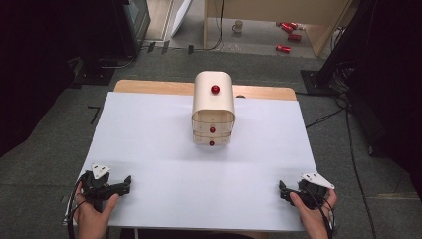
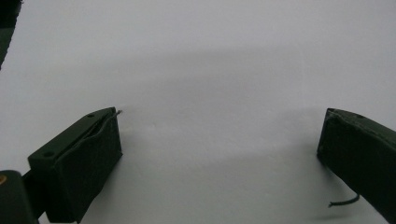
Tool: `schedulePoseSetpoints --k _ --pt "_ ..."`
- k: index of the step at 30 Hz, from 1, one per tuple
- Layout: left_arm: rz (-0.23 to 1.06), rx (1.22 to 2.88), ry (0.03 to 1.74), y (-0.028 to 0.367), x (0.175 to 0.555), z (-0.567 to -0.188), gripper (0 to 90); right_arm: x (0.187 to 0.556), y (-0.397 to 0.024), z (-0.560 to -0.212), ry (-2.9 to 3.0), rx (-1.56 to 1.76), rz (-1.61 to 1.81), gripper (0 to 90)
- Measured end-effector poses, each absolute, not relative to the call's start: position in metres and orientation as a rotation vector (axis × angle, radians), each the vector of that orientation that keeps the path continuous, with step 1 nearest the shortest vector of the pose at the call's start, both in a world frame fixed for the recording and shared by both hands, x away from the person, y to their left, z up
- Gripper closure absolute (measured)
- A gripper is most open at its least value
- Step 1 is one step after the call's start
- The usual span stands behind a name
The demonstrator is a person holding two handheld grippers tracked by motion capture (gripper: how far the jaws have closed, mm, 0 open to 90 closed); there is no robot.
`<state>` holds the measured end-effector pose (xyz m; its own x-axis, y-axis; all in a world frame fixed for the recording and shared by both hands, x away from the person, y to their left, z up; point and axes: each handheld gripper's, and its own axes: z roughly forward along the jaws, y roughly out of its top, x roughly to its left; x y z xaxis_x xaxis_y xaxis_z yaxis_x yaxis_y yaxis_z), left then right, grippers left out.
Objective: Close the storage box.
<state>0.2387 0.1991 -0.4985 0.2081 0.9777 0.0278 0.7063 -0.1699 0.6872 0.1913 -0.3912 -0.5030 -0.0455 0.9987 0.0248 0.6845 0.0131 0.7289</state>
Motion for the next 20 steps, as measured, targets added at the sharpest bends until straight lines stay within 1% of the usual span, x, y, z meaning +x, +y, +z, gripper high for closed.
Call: schedulePoseSetpoints --k 20 --pt "0.651 1.946 1.557 0.1991 0.2388 -0.4984 0.0 0.1915 -0.3897 -0.5047 1.792 1.711 0.791 4.2"
